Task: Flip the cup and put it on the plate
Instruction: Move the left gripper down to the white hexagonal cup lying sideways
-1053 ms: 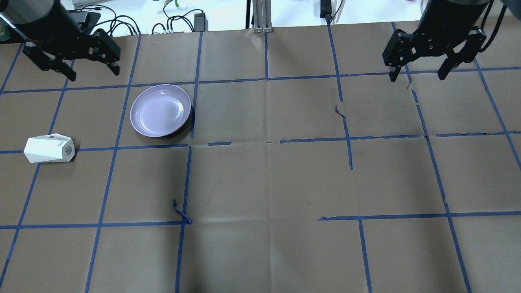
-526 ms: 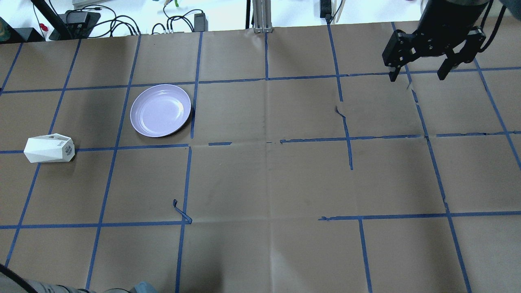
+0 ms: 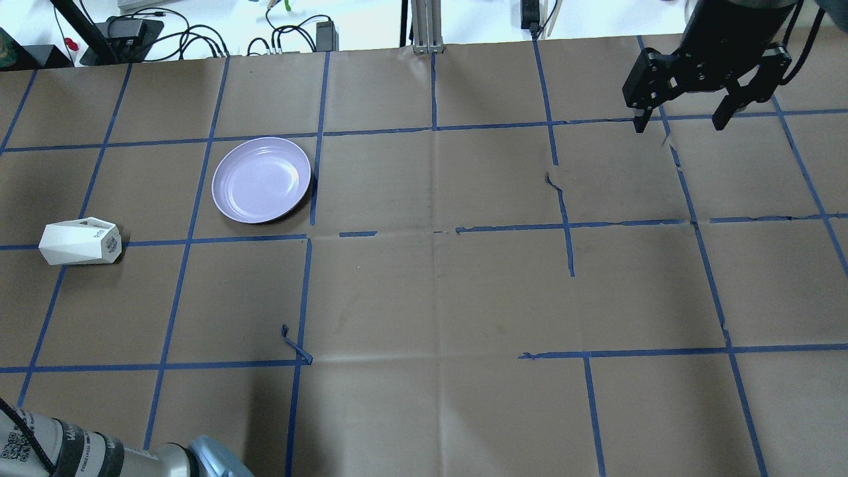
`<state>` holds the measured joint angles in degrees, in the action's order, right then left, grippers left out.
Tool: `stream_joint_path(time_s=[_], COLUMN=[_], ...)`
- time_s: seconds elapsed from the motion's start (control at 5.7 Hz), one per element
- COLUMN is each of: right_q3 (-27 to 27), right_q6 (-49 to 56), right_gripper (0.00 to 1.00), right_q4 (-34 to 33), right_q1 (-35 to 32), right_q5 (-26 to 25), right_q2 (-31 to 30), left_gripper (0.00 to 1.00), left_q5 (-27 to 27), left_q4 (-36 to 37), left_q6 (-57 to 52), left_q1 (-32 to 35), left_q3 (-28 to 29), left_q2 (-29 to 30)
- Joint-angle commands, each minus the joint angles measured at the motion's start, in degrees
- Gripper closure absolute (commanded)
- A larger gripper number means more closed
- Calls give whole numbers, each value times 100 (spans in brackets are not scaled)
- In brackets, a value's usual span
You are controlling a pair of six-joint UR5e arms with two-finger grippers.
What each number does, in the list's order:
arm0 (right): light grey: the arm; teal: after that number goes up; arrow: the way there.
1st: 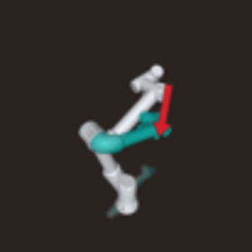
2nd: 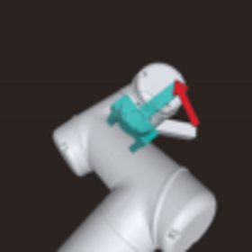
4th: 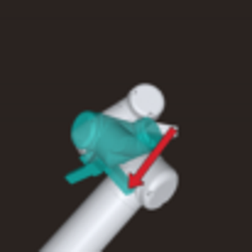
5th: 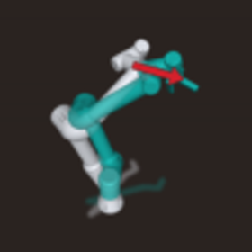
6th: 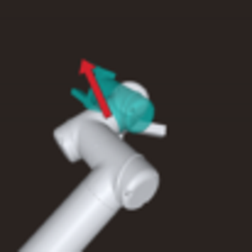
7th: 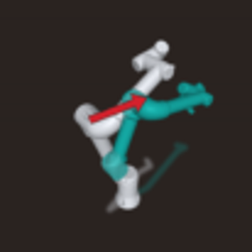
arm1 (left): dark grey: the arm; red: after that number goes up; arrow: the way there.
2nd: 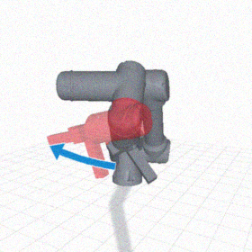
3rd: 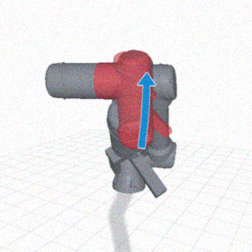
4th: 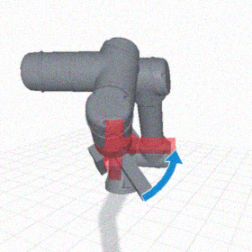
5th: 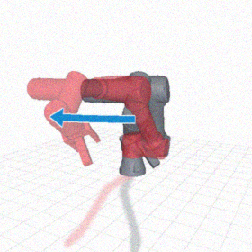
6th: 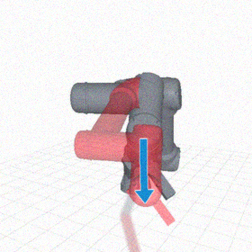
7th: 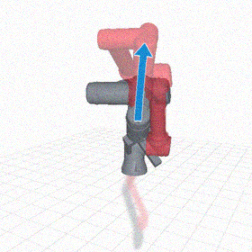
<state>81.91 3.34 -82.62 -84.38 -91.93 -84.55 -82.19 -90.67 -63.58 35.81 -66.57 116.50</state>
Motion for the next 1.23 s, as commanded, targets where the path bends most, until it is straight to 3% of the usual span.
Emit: stream_joint_path(time_s=[0.0,0.35,0.7,1.05], right_q3=[0,0,0,0], right_q6=[0,0,0,0], right_gripper=[0,0,0,0], right_q4=[0,0,0,0], right_q1=[0,0,0,0], right_q5=[0,0,0,0], right_q2=[0,0,0,0], left_gripper=[1,1,1,1], left_q5=[1468,2615,2997,3060], left_q4=[-1122,-1863,-2471,-2849], left_q6=[-67,-180,-863,-1321], left_q1=[-440,-592,-584,-566], left_q3=[38,74,74,74], left_q2=[519,1301,2013,2297])
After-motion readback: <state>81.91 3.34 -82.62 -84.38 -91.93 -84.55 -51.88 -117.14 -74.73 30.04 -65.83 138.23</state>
